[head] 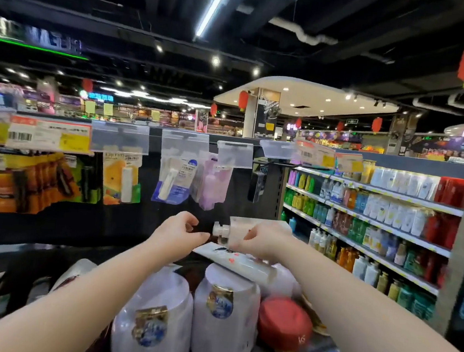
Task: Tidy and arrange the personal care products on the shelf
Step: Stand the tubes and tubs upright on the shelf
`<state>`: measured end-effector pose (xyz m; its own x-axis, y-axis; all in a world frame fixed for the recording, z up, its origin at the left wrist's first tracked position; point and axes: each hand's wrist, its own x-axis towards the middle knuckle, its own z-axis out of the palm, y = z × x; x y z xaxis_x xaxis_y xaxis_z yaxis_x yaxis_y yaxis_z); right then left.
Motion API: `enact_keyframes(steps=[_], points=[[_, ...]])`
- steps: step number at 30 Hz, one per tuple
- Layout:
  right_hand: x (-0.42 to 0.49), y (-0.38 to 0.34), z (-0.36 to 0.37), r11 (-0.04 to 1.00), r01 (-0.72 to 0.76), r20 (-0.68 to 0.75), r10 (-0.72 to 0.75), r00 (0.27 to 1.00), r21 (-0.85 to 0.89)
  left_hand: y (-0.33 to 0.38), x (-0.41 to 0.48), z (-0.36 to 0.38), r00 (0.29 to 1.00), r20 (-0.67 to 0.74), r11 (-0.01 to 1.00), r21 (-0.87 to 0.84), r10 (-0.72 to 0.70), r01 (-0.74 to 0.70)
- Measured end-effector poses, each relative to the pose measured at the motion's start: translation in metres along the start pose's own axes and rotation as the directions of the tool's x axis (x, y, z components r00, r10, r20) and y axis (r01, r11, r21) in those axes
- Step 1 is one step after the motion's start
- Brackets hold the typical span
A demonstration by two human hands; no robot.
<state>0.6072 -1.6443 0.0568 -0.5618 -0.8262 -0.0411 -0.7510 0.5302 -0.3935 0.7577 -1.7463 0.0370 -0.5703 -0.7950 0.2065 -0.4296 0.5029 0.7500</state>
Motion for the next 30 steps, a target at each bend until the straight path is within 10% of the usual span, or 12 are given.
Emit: enact_keyframes(steps=[9,13,20,30], points=[[0.011,0.008,0.012,0.952,0.148,0.086,-0.177,0.98,0.269,-0.004,-0.021,0.002,0.994,-0.095,0.995,-0.094,-0.047,0.038],[-0.01,0.005,0.013,0.674,0.196,0.075,-0.351,0.934,0.713,0.008,-0.067,0.006,0.985,-0.128,0.944,-0.324,-0.115,0.068],[-0.079,-0.008,0.047,0.361,0.3,0.007,-0.648,0.762,0.883,0.027,-0.172,0.029,0.976,-0.149,0.86,-0.506,-0.156,0.061],[-0.163,-0.061,0.131,0.41,0.158,0.302,-0.838,0.454,0.898,-0.012,-0.322,0.006,0.845,-0.254,0.75,-0.62,-0.47,0.231]])
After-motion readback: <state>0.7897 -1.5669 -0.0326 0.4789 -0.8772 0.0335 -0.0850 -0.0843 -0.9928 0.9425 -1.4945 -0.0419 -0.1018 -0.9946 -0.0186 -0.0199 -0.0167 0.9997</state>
